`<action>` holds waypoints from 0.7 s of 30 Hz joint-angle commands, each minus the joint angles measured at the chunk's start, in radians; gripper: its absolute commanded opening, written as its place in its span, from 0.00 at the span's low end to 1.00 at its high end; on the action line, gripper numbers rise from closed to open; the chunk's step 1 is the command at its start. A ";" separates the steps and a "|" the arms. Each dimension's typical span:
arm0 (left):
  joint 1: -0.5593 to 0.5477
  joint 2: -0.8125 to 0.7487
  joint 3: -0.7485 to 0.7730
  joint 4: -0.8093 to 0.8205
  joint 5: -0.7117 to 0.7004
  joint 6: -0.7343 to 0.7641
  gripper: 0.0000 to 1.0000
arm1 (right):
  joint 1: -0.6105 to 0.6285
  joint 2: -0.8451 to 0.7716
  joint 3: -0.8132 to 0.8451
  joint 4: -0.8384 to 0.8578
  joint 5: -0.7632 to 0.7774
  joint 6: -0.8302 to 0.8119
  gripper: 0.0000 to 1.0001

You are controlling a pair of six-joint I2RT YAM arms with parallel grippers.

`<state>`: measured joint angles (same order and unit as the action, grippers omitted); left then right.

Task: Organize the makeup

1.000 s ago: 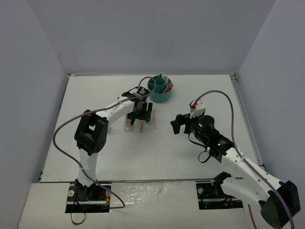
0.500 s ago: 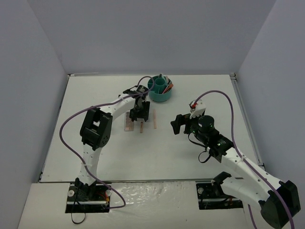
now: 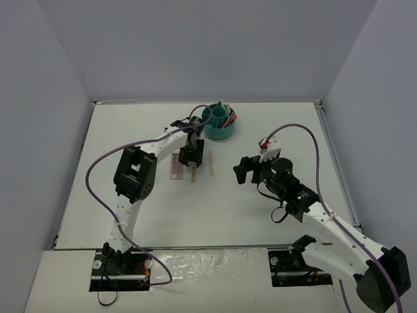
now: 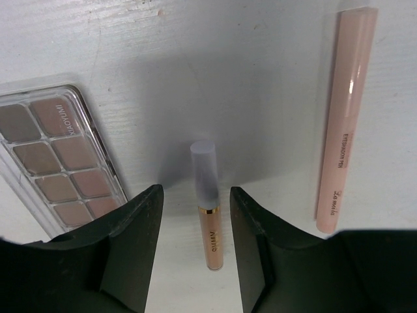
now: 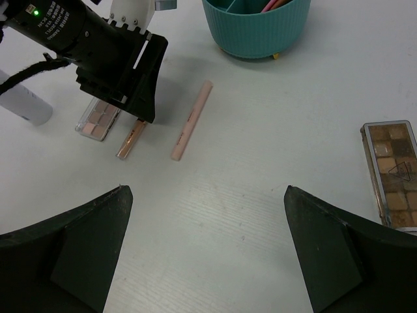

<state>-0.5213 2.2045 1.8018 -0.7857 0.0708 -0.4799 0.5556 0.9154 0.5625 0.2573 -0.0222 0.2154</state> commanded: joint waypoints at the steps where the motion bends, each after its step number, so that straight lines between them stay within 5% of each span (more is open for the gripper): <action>1: 0.004 -0.023 0.055 -0.038 -0.023 -0.014 0.40 | -0.008 0.007 -0.001 0.062 0.019 0.009 1.00; 10: 0.003 -0.002 0.057 -0.020 -0.016 -0.022 0.30 | -0.008 0.008 -0.001 0.063 0.019 0.010 1.00; 21: 0.004 -0.059 0.032 -0.005 -0.043 -0.024 0.05 | -0.008 0.009 -0.002 0.062 0.019 0.011 1.00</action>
<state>-0.5213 2.2238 1.8156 -0.7991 0.0587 -0.4926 0.5550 0.9223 0.5510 0.2573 -0.0219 0.2195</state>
